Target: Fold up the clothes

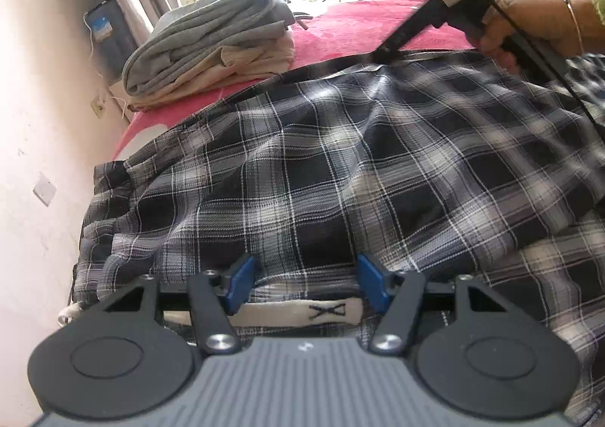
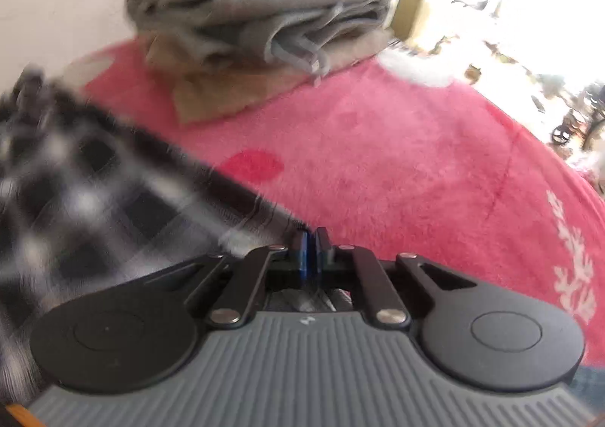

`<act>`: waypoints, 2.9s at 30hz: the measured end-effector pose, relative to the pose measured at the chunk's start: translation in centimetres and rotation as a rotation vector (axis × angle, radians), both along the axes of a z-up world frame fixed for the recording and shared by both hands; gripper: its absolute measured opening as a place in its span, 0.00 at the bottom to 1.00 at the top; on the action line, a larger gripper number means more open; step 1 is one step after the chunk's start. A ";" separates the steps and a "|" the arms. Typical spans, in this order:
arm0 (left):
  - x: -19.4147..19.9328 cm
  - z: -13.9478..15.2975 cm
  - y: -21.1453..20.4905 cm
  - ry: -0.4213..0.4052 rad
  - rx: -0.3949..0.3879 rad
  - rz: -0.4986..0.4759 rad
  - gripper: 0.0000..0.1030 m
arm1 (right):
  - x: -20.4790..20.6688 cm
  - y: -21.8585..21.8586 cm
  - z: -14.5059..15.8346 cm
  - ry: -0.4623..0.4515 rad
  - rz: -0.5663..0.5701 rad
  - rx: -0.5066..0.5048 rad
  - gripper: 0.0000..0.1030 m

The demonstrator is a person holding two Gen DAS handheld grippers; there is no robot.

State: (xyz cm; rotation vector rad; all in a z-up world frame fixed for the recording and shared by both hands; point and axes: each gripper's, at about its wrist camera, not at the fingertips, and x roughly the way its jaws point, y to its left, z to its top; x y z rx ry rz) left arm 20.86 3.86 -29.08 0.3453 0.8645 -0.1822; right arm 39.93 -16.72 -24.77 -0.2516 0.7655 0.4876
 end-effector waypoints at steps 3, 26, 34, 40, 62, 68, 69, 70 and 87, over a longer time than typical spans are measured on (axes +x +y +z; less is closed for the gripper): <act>0.0 -0.2 0.1 -0.016 -0.005 -0.002 0.65 | 0.3 -1.9 1.6 -0.003 -0.134 0.166 0.46; 0.4 1.3 3.3 -0.031 -0.070 0.113 0.63 | -9.5 -21.3 3.3 0.015 -0.702 0.298 0.46; 0.7 0.5 4.3 -0.017 -0.051 0.165 0.66 | -19.8 -22.3 0.3 0.205 -0.508 0.138 0.44; 0.6 0.6 4.3 -0.024 -0.046 0.168 0.67 | -23.0 -30.7 0.9 0.118 -0.822 0.100 0.37; -14.1 5.6 20.8 0.144 -0.503 0.467 0.65 | -37.2 -1.9 8.9 0.256 0.328 0.232 0.46; -13.0 2.3 20.5 0.222 -0.671 0.513 0.64 | -36.3 1.2 6.2 0.211 0.279 0.042 0.46; -12.7 1.9 20.5 0.232 -0.700 0.525 0.64 | -36.4 1.6 5.4 0.203 0.272 -0.010 0.46; -12.4 1.5 20.5 0.243 -0.728 0.537 0.61 | -36.5 1.7 4.6 0.198 0.257 -0.048 0.46; -13.0 0.9 20.0 0.268 -0.745 0.600 0.30 | -44.0 3.2 3.3 0.194 0.458 -0.122 0.25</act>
